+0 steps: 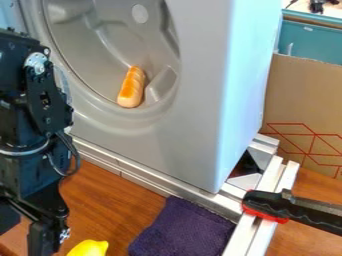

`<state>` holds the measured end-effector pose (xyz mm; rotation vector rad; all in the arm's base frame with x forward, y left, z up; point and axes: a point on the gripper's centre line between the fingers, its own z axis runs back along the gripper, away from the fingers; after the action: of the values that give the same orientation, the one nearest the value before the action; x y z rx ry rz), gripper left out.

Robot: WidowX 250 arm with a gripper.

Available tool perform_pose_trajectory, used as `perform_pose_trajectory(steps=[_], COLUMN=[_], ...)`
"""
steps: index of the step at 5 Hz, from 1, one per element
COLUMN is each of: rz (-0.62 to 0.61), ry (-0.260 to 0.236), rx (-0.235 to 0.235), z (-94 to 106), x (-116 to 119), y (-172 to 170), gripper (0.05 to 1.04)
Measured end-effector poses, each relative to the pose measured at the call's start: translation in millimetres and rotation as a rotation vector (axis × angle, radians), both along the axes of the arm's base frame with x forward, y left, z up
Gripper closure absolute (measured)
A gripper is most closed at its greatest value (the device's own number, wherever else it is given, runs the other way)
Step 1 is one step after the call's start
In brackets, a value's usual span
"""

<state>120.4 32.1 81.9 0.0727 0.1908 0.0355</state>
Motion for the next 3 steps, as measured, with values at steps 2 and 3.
perform_pose_trajectory(steps=[2, 3], rz=[-0.135, -0.245], ry=[-0.018, -0.06], rx=[-0.06, -0.07], z=[-13.8, -23.2], x=[12.4, 28.0], y=[-4.8, -16.2], gripper=[0.083, 0.083])
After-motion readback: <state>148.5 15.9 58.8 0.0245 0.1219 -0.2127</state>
